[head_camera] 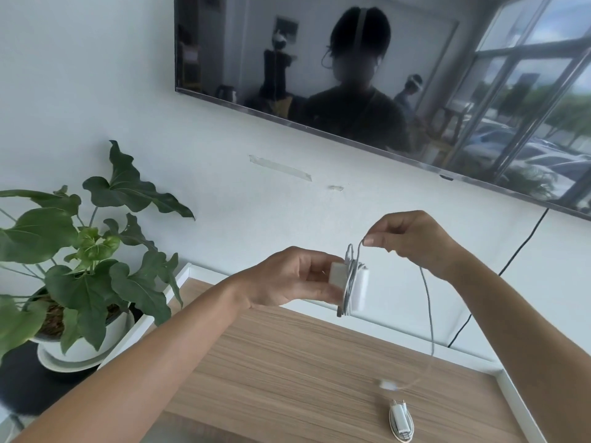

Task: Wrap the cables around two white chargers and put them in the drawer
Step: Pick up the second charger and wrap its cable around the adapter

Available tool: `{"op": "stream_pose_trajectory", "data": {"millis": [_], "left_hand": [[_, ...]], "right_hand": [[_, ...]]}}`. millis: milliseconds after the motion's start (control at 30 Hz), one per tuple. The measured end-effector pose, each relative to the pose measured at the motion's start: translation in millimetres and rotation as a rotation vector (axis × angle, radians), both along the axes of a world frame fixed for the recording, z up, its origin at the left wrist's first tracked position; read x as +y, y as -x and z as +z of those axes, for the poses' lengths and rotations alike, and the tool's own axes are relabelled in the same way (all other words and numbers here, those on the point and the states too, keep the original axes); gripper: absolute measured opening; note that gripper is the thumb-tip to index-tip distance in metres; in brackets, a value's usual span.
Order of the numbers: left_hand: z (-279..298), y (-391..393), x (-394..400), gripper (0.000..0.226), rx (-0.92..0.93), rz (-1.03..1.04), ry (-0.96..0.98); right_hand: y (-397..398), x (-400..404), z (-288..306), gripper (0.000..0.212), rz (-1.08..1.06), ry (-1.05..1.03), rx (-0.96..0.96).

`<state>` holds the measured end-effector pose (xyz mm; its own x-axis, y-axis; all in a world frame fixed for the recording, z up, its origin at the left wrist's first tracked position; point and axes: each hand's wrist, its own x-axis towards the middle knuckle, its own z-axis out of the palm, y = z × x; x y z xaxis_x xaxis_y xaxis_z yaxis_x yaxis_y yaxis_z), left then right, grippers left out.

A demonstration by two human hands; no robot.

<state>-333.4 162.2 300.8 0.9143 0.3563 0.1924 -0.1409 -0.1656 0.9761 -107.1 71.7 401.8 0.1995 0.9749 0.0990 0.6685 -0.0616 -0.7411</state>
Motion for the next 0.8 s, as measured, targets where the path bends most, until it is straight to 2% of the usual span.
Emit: {"op": "stream_pose_trajectory", "data": {"millis": [67, 133, 200, 367, 500, 567, 633, 800], "left_hand": [[7, 0, -4, 0.039, -0.051, -0.056, 0.032], [11, -3, -7, 0.039, -0.129, -0.025, 0.069], [12, -5, -5, 0.042, -0.206, 0.042, 0.105], [12, -8, 4, 0.029, -0.329, 0.142, 0.203], [0, -13, 10, 0.032, -0.356, 0.200, 0.289], [-5, -15, 14, 0.031, -0.356, 0.247, 0.325], [-9, -14, 21, 0.027, -0.346, 0.296, 0.362], [-15, -13, 29, 0.024, -0.197, 0.368, 0.277]], "right_hand": [[-4, 2, -13, 0.032, 0.014, 0.013, 0.095], [-6, 2, -27, 0.040, 0.061, 0.020, 0.229], [-5, 1, -39, 0.033, 0.081, 0.034, 0.314], [12, -7, -74, 0.039, 0.048, 0.089, 0.362], [38, -19, -90, 0.037, 0.058, 0.139, 0.356], [47, -25, -92, 0.038, 0.046, 0.163, 0.234], [50, -33, -88, 0.038, 0.046, 0.167, 0.029], [42, -54, -64, 0.035, 0.133, 0.088, -0.387]]}}
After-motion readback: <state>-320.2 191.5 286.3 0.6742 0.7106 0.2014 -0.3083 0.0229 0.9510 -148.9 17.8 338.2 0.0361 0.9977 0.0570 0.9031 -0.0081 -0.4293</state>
